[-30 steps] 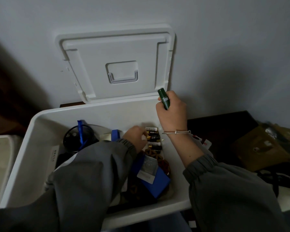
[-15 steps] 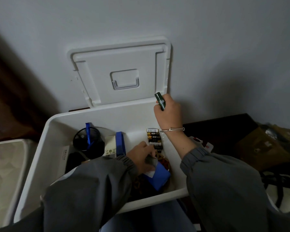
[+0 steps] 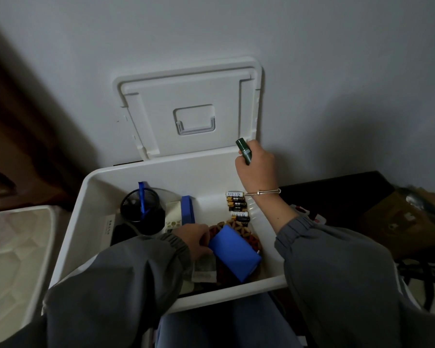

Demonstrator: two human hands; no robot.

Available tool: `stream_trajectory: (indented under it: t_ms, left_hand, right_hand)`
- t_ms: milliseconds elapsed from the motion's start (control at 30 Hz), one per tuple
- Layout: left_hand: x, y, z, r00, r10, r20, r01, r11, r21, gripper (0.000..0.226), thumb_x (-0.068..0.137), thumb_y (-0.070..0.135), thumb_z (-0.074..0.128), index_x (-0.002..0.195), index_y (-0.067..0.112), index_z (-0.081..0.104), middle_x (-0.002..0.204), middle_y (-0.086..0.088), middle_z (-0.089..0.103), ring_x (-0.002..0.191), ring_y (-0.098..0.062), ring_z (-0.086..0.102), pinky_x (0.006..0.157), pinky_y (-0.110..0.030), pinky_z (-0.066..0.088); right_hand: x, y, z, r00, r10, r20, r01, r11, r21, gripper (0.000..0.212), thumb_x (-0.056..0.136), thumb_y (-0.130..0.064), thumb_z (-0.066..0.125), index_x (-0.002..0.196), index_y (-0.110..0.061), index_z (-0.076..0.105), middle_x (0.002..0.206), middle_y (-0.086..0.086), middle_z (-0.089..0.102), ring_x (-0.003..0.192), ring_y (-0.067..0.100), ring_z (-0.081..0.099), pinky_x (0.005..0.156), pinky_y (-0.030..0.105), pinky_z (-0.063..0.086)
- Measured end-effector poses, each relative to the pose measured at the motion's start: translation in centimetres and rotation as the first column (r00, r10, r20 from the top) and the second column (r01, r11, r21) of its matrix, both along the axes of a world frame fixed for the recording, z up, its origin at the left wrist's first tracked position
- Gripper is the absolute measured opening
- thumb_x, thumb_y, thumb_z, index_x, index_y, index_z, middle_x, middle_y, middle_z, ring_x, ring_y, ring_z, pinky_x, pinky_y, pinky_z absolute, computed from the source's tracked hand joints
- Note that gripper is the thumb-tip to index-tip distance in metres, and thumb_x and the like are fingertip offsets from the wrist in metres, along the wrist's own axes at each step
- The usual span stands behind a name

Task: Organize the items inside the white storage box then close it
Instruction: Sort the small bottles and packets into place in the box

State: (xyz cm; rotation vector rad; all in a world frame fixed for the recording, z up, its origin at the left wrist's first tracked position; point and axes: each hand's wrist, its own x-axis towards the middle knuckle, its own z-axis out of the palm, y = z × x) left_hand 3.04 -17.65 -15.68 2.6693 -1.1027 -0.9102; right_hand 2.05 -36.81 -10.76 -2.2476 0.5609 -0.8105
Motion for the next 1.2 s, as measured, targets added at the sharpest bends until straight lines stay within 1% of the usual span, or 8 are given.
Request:
stream_trajectory:
  t_ms: [200, 500, 600, 733, 800, 900, 1000, 1200]
  left_hand:
    - [-1.2, -1.9, -1.2, 0.930, -0.335, 0.152, 0.337, 0.941, 0.019, 0.089, 0.069, 0.046, 0.073, 0.141, 0.032, 0.022, 0.147, 0.003, 0.020, 0.131, -0.023, 0.027, 0.107, -0.045, 0.028]
    - [-0.6, -2.2, -1.0, 0.628, -0.557, 0.544, 0.633, 0.772, 0.060, 0.078, 0.066, 0.057, 0.068, 0.135, 0.027, 0.046, 0.132, 0.001, 0.051, 0.117, -0.021, 0.051, 0.105, -0.049, 0.029]
    - [-0.4, -1.1, 0.2, 0.700, -0.345, 0.625, 0.537, 0.831, -0.143, 0.073, 0.056, 0.065, 0.068, 0.120, 0.030, 0.058, 0.110, 0.008, 0.062, 0.096, -0.017, 0.061, 0.094, -0.048, 0.040]
    - [0.7, -0.1, 1.1, 0.915, 0.025, 0.403, 0.124, 0.933, -0.339, 0.075, 0.058, 0.072, 0.063, 0.118, 0.029, 0.052, 0.104, 0.009, 0.055, 0.096, -0.015, 0.055, 0.086, -0.032, 0.040]
    - [0.6, -0.3, 1.4, 0.950, 0.299, 0.088, -0.243, 0.888, -0.391, 0.074, 0.061, 0.066, 0.070, 0.119, 0.024, 0.053, 0.101, 0.009, 0.052, 0.092, -0.012, 0.054, 0.080, -0.024, 0.042]
    - [1.0, -1.4, 1.1, 0.664, 0.606, -0.437, -0.736, 0.632, -0.242, 0.060, 0.069, 0.057, 0.071, 0.109, 0.013, 0.061, 0.096, -0.001, 0.058, 0.078, -0.014, 0.056, 0.073, -0.026, 0.044]
    - [2.2, -2.5, 0.7, 0.452, 0.703, -0.550, -0.869, 0.487, -0.092, 0.055, 0.072, 0.058, 0.068, 0.087, 0.006, 0.060, 0.078, -0.007, 0.057, 0.064, -0.017, 0.051, 0.059, -0.026, 0.042]
    - [3.3, -4.7, -0.3, 0.400, 0.692, -0.601, -0.887, 0.457, -0.063, 0.071, 0.081, 0.053, 0.061, 0.126, -0.001, 0.051, 0.121, -0.019, 0.059, 0.089, -0.024, 0.061, 0.061, -0.026, 0.048]
  right_hand:
    - [0.1, 0.0, -0.1, 1.000, 0.001, -0.002, -0.001, 1.000, 0.006, 0.005, 0.080, -0.007, 0.052, 0.084, -0.004, 0.054, 0.061, 0.009, 0.052, 0.052, 0.024, 0.048, 0.047, 0.030, 0.037]
    - [-0.1, -0.1, 0.0, 1.000, 0.003, 0.008, -0.003, 1.000, 0.012, 0.005, 0.082, -0.007, 0.052, 0.084, -0.003, 0.054, 0.061, 0.008, 0.051, 0.051, 0.020, 0.045, 0.044, 0.024, 0.032]
    - [-0.2, -0.2, 0.1, 0.999, -0.018, 0.038, 0.017, 0.999, 0.038, 0.004, 0.082, -0.007, 0.054, 0.084, -0.003, 0.055, 0.062, 0.009, 0.052, 0.053, 0.020, 0.046, 0.045, 0.023, 0.032]
    - [-0.3, -0.3, 0.4, 0.994, -0.085, 0.070, 0.079, 0.993, 0.092, 0.008, 0.080, -0.007, 0.054, 0.087, -0.003, 0.058, 0.065, 0.012, 0.055, 0.057, 0.025, 0.049, 0.053, 0.029, 0.037]
    - [-0.4, -0.4, 0.5, 0.987, -0.129, 0.095, 0.117, 0.985, 0.128, 0.008, 0.082, -0.008, 0.054, 0.087, -0.004, 0.058, 0.063, 0.010, 0.054, 0.057, 0.025, 0.049, 0.053, 0.030, 0.038]
    - [-0.5, -0.4, 0.6, 0.984, -0.139, 0.112, 0.123, 0.983, 0.136, 0.007, 0.083, -0.009, 0.054, 0.086, -0.004, 0.058, 0.063, 0.009, 0.054, 0.058, 0.026, 0.050, 0.054, 0.033, 0.041]
    - [-0.5, -0.2, 0.7, 0.988, -0.126, 0.094, 0.113, 0.985, 0.133, 0.010, 0.082, -0.009, 0.054, 0.089, -0.004, 0.059, 0.069, 0.016, 0.060, 0.064, 0.034, 0.056, 0.058, 0.038, 0.046]
    - [-0.3, -0.3, 0.3, 0.990, -0.101, 0.098, 0.090, 0.989, 0.116, 0.008, 0.082, -0.009, 0.054, 0.088, -0.007, 0.059, 0.062, 0.005, 0.054, 0.055, 0.021, 0.049, 0.051, 0.029, 0.040]
